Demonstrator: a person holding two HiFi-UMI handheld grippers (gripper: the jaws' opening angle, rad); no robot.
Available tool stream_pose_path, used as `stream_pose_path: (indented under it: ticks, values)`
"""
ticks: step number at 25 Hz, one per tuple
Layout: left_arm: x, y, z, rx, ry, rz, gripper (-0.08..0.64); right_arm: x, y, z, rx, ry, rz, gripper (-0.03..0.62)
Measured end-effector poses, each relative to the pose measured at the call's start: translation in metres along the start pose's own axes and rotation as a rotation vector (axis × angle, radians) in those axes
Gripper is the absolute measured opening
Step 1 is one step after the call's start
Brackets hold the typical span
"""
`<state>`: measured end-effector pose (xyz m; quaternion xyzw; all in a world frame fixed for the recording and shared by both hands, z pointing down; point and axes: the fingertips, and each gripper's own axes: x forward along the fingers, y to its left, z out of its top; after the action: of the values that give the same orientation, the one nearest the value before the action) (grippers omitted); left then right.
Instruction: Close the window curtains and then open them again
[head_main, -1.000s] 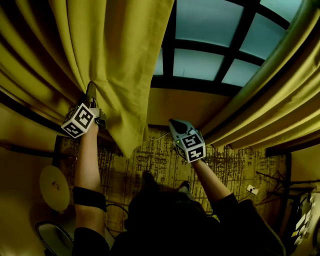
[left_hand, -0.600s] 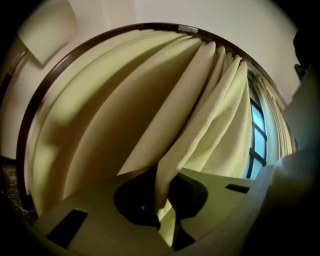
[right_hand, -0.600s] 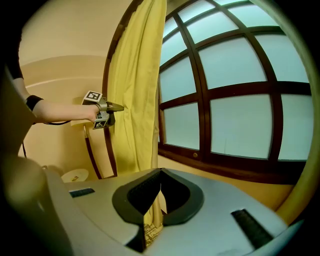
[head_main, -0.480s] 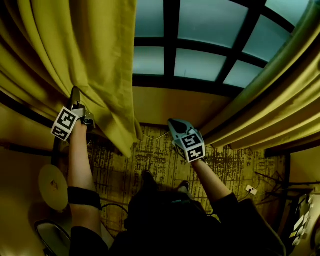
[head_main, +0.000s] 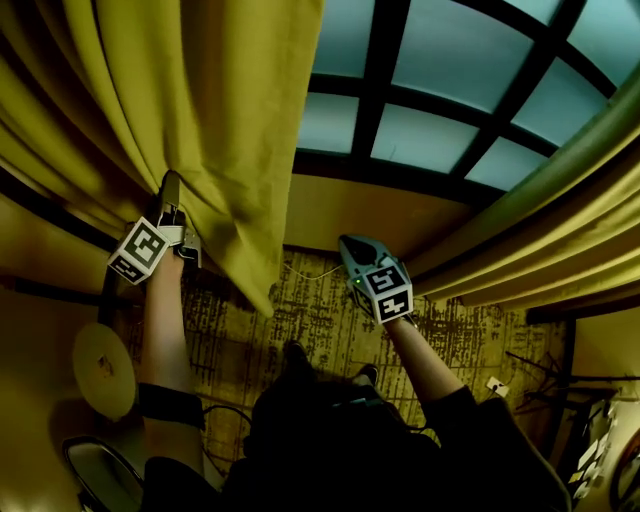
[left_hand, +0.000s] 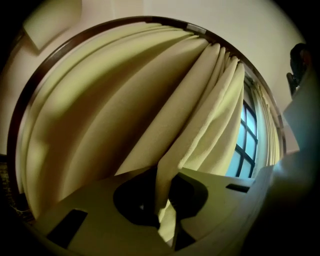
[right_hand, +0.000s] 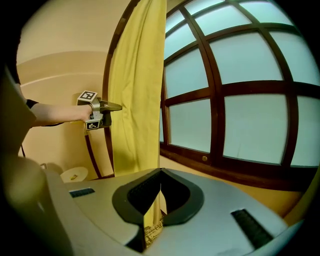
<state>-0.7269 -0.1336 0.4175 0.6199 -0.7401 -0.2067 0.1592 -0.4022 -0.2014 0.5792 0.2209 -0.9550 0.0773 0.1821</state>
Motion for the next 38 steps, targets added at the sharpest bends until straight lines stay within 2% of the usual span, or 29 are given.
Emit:
stream_pose_path:
  ticks: [6, 12, 19, 26, 31, 38]
  values:
    - [0.01, -0.019, -0.013, 0.041, 0.055, -0.118, 0.011, 0.029, 0.025, 0.028, 0.007, -0.038, -0.017, 0.0]
    - [0.022, -0.034, -0.033, 0.037, 0.096, -0.203, 0.012, 0.044, 0.048, 0.057, 0.008, -0.098, -0.032, 0.0]
    - [0.035, -0.048, -0.049, 0.01, 0.119, -0.217, 0.012, 0.049, 0.051, 0.102, -0.033, -0.165, 0.025, 0.0]
    - [0.042, -0.05, -0.052, 0.002, 0.11, -0.193, 0.011, 0.055, 0.034, 0.116, -0.031, -0.203, 0.046, 0.0]
    - [0.044, -0.05, -0.052, 0.026, 0.102, -0.189, 0.011, 0.058, 0.025, 0.121, -0.035, -0.244, 0.038, 0.026]
    - [0.048, -0.048, -0.053, 0.034, 0.12, -0.219, 0.011, 0.072, 0.025, 0.102, -0.006, -0.211, -0.006, 0.029]
